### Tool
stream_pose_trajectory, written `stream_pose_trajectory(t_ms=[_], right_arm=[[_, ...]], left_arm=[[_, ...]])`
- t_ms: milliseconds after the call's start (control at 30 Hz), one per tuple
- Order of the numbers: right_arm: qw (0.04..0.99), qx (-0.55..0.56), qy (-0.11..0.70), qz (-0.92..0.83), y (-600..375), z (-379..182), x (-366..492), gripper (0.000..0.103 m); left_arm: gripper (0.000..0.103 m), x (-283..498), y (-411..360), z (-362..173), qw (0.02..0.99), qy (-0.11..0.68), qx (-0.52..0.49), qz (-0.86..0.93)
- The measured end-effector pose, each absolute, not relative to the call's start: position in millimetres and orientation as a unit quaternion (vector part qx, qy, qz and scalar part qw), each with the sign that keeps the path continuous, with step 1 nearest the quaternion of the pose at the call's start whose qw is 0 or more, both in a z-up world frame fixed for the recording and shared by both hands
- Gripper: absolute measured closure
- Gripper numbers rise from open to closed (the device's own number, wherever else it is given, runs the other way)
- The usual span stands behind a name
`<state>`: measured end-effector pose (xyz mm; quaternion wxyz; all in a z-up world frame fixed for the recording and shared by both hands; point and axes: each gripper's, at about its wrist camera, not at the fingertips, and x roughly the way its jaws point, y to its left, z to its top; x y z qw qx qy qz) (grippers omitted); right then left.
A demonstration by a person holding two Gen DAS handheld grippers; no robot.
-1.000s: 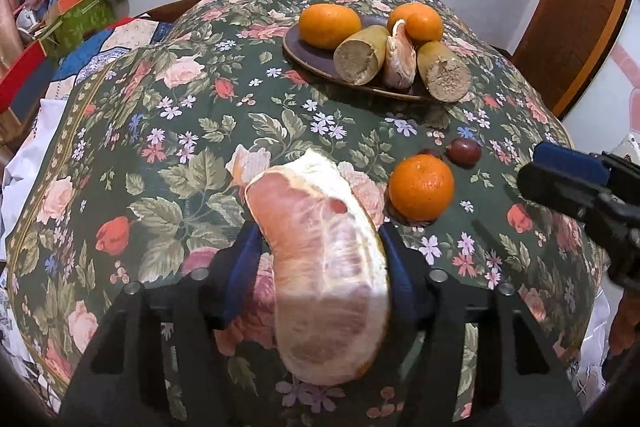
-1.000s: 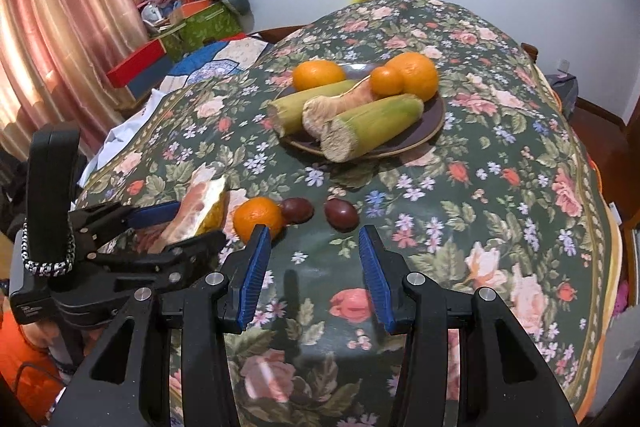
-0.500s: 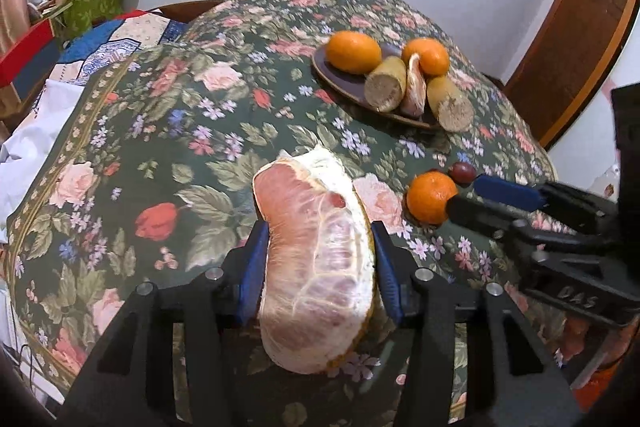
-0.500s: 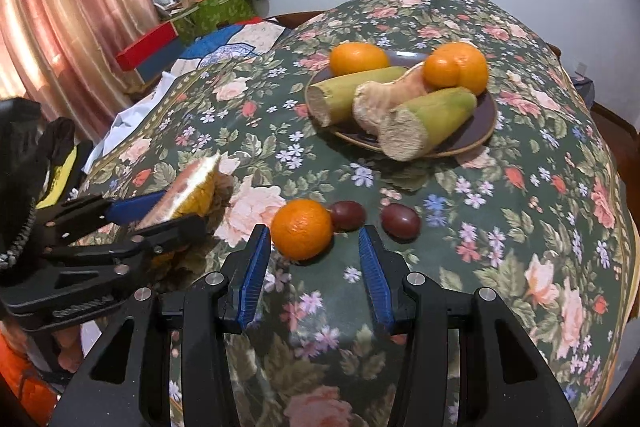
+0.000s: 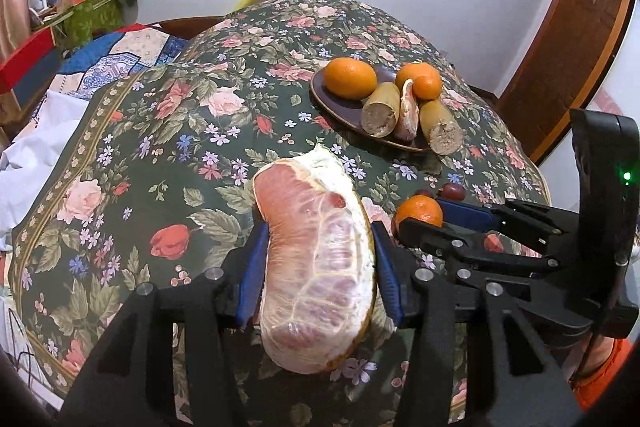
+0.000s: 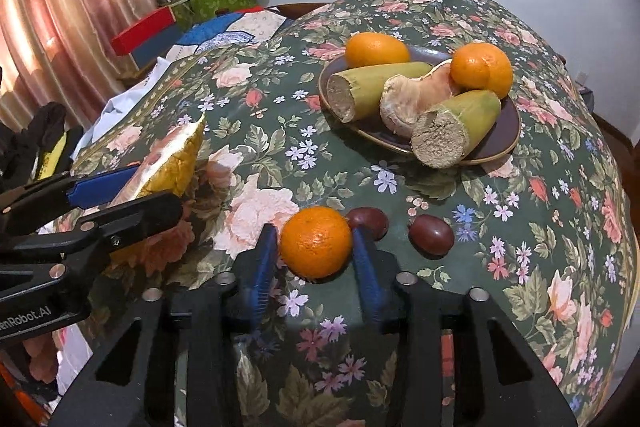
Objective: Organize fruits
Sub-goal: 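Grasp another small tangerine with right gripper while left lifts the pomelo segment, then carry pomelo segment with left and tangerine with right onto the plate, open both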
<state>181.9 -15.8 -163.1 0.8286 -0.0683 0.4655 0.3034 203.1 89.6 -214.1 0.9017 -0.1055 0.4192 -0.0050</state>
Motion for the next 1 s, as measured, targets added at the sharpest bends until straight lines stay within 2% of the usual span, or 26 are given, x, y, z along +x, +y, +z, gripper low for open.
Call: stream_pose_trajectory(t_ms=[533, 1000], right_arm=[[0.843, -0.034, 0.436, 0.314, -40.7, -134.4, 190.4, 0.069], [0.876, -0.017, 0.386, 0.289, -73.4, -100.0, 230.2, 0.069]], left_arm=[[0.054, 222.1, 80.3, -186.9, 0.915, 0.391, -0.1, -0.012], [0.054, 273.4, 68.5, -158.4, 0.929, 0.359, -0.088, -0.029]])
